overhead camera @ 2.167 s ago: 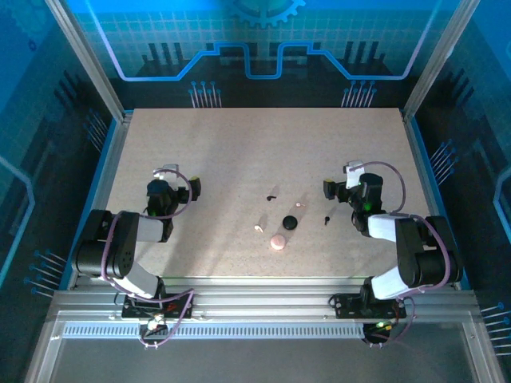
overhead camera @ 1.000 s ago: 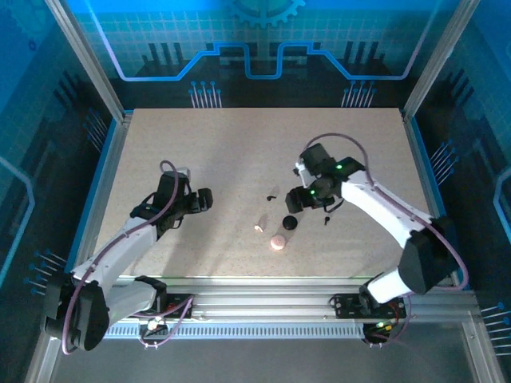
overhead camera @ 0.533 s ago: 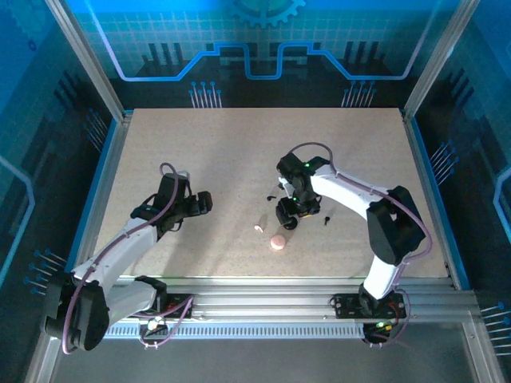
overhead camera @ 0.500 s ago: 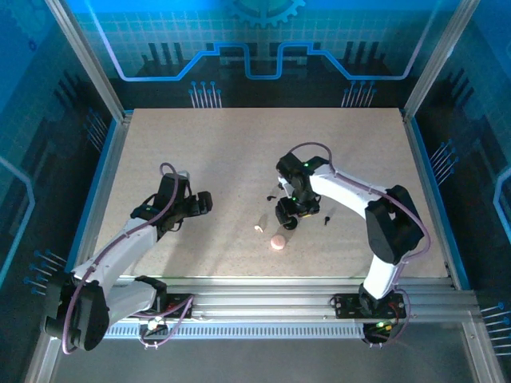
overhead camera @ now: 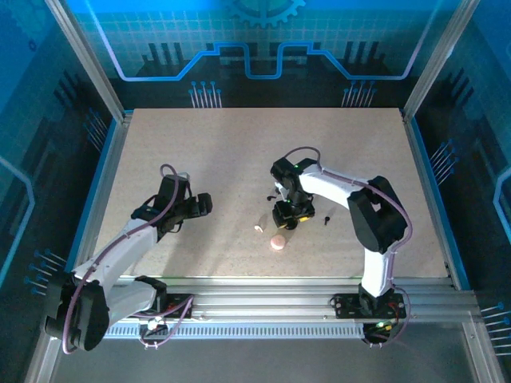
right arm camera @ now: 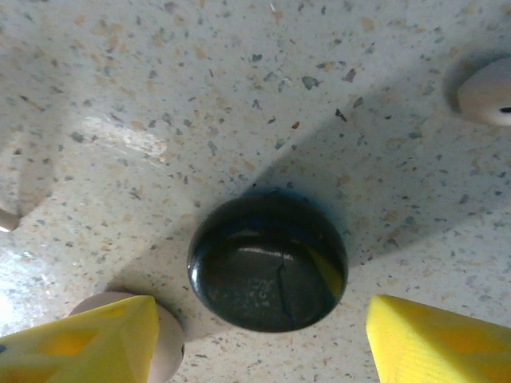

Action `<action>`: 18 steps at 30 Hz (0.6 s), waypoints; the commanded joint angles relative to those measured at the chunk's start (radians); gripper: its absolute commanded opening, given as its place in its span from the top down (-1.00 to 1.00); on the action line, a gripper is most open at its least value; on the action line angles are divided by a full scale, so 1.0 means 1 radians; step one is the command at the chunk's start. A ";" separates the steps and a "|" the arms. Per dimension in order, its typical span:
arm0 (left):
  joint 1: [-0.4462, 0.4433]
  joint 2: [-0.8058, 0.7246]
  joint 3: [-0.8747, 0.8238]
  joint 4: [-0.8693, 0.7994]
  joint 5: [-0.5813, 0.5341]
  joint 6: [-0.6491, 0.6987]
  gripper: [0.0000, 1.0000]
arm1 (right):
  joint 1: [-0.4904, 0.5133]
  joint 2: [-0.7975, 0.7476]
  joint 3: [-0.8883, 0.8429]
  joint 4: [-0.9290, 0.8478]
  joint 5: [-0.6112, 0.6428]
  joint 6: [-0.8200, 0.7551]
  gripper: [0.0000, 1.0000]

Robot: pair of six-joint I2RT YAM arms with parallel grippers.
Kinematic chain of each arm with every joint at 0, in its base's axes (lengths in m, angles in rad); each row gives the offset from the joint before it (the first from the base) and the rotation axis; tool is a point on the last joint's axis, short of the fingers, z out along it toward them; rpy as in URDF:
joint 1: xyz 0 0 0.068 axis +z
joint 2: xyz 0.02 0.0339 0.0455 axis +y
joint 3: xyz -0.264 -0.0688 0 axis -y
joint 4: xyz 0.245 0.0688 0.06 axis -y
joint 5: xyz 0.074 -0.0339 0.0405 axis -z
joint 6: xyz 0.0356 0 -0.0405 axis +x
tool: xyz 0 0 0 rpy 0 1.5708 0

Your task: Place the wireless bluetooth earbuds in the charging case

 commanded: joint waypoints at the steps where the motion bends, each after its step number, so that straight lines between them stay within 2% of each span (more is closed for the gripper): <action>1: -0.009 -0.009 -0.020 0.006 0.017 -0.027 -0.79 | 0.018 0.025 0.005 0.010 0.000 0.021 -0.40; 9: -0.009 -0.009 -0.031 0.017 0.022 -0.027 -0.79 | 0.018 0.041 -0.012 0.036 0.012 0.032 -0.18; 13: -0.009 -0.010 -0.031 0.016 0.026 -0.024 -0.79 | 0.017 0.042 -0.017 0.038 0.030 0.035 -0.18; 18: -0.009 -0.010 -0.028 0.017 0.032 -0.021 -0.79 | 0.018 0.062 -0.022 0.039 0.037 0.039 -0.28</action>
